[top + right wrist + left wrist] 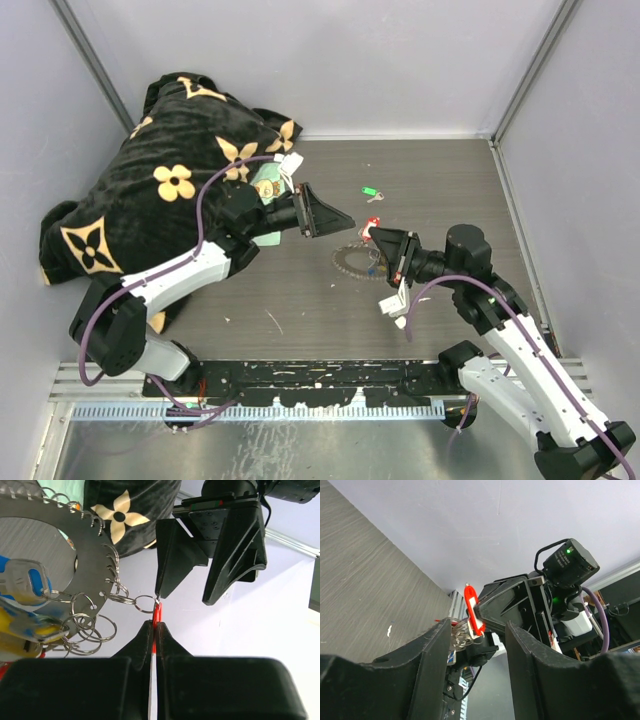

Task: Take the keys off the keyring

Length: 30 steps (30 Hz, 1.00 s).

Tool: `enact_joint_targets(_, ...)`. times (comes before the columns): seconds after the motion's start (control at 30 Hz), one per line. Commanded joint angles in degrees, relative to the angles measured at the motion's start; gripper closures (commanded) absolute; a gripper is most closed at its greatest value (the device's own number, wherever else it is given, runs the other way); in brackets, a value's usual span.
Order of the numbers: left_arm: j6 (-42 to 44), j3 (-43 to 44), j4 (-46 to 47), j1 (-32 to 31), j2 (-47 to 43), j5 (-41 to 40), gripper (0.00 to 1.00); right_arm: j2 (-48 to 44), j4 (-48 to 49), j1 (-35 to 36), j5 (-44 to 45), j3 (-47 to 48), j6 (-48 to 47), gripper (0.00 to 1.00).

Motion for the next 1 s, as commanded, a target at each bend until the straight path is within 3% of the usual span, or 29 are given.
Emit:
enact_joint_targets(0.0,-0.32,-0.27,0.51,-0.74,-1.08,1.36,0.52,-1.76,5.66,0.24,-2.62,-0.07,-20.55,0.99)
enact_joint_targets(0.4,-1.91,0.78,0.86,-4.21,0.76,1.86,0.59,-1.6,5.62,0.25,-3.21,-1.1,-22.68,0.99)
enact_joint_targets(0.7,4.87,2.28,-12.02,-4.22,-0.99,-1.66,0.59,-1.94,5.41,0.28,-3.05,-0.93,-22.71,0.99)
enact_joint_targets(0.97,6.05,2.37,-13.78,-4.25,-2.4,-2.49,0.57,-2.59,4.6,0.23,-3.03,-0.98,-23.07,0.99)
